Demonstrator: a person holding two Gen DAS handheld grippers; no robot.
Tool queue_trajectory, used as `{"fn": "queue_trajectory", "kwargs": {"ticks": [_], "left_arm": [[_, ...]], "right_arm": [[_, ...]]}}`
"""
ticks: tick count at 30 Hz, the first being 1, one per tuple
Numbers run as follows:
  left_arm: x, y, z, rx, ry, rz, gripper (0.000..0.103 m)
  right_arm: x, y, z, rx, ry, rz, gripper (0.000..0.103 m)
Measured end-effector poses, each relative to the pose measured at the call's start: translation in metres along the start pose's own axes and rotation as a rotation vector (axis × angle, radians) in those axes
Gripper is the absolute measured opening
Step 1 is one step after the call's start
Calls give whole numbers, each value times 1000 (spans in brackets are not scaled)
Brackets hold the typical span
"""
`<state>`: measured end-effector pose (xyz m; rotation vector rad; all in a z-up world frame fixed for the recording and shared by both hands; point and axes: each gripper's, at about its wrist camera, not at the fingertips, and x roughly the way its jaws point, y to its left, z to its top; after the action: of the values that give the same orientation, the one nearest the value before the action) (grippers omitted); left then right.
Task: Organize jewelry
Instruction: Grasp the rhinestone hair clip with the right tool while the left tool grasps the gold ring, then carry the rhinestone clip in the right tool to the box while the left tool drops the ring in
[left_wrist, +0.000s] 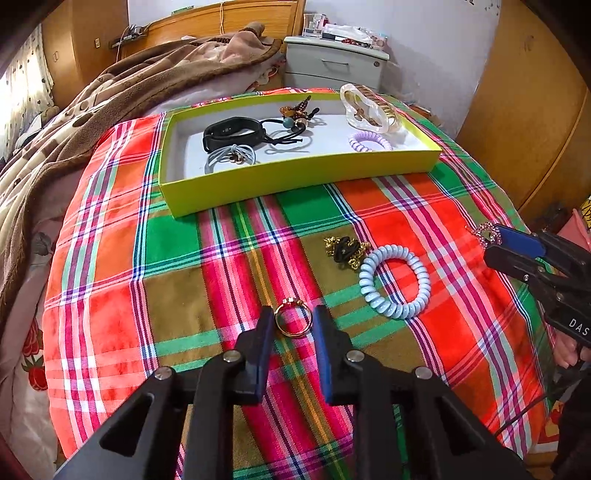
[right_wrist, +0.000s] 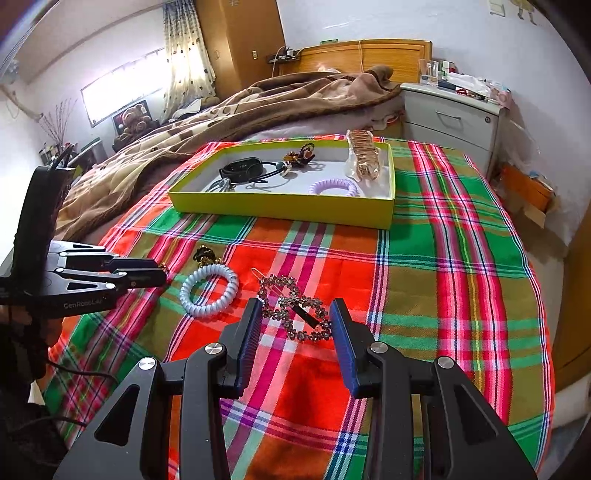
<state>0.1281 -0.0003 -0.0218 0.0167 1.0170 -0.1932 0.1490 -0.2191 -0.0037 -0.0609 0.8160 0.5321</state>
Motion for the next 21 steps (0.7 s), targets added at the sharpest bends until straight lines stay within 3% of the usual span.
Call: {"fn": "queue_trajectory", "kwargs": {"ticks": [21], "left_arm": [[-35, 32, 29, -68, -111, 18, 22]], "right_arm": [[1, 20, 40, -25, -54, -12, 39]]}}
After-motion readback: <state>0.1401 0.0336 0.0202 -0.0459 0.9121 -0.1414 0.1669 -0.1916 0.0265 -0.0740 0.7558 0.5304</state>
